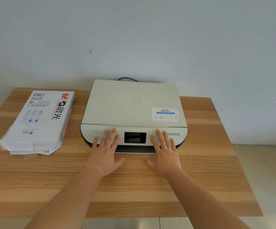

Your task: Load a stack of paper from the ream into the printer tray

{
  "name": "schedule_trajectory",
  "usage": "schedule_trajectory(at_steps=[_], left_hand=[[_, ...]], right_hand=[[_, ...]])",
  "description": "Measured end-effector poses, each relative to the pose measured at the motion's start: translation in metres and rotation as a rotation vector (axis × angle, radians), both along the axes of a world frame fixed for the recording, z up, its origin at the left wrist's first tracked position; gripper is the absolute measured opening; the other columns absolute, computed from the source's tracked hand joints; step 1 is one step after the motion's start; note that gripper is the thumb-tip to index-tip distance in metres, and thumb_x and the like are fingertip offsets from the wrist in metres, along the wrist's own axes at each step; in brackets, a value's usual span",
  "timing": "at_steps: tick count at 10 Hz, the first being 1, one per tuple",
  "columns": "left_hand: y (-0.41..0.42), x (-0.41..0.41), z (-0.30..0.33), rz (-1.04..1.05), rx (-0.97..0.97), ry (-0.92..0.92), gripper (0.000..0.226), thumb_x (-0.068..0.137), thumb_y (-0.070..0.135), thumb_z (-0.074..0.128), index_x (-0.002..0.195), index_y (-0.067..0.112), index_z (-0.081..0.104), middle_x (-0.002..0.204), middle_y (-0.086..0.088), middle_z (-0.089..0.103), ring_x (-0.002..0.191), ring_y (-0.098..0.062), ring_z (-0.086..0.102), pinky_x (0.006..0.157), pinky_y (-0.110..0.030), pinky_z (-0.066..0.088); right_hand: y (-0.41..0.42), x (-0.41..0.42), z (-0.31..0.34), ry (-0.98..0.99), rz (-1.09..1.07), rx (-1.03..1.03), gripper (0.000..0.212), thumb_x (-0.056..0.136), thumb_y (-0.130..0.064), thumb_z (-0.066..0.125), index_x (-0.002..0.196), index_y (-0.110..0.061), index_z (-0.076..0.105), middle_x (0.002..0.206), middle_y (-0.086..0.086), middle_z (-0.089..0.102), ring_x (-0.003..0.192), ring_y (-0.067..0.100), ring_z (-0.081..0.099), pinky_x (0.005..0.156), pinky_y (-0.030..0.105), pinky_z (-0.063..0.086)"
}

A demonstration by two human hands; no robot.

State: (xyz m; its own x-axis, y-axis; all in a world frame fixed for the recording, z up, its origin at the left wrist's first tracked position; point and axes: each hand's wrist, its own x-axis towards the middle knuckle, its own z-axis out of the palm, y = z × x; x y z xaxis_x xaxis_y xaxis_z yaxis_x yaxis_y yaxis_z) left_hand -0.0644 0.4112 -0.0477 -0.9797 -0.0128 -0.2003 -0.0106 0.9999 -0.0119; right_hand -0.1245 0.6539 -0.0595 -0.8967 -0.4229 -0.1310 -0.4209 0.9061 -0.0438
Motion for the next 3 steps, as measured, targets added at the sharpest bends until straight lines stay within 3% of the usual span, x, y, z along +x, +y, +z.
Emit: schedule_trajectory(at_steps=[1,3], left_hand=[[0.001,0.0,0.017,-0.005,0.032,-0.048,0.083,0.085,0.071,0.026,0.15,0.029,-0.004,0.157,0.001,-0.026,0.144,-0.021,-0.022,0.118,-0.053,-0.001],[0.002,0.001,0.065,0.0,0.056,-0.085,0.097,0.069,0.086,0.004,0.15,0.033,-0.005,0.16,0.005,-0.014,0.145,-0.02,-0.017,0.116,-0.054,-0.008]], right_hand=[[-0.001,0.0,0.015,-0.057,0.006,0.021,0.094,0.081,-0.066,0.044,0.153,-0.029,-0.003,0.159,-0.001,-0.024,0.145,0.024,-0.025,0.12,0.05,-0.001],[-0.003,0.006,0.066,-0.107,0.011,-0.059,0.091,0.081,-0.071,0.039,0.152,-0.035,-0.004,0.163,-0.004,-0.003,0.149,0.021,-0.009,0.12,0.047,-0.002]])
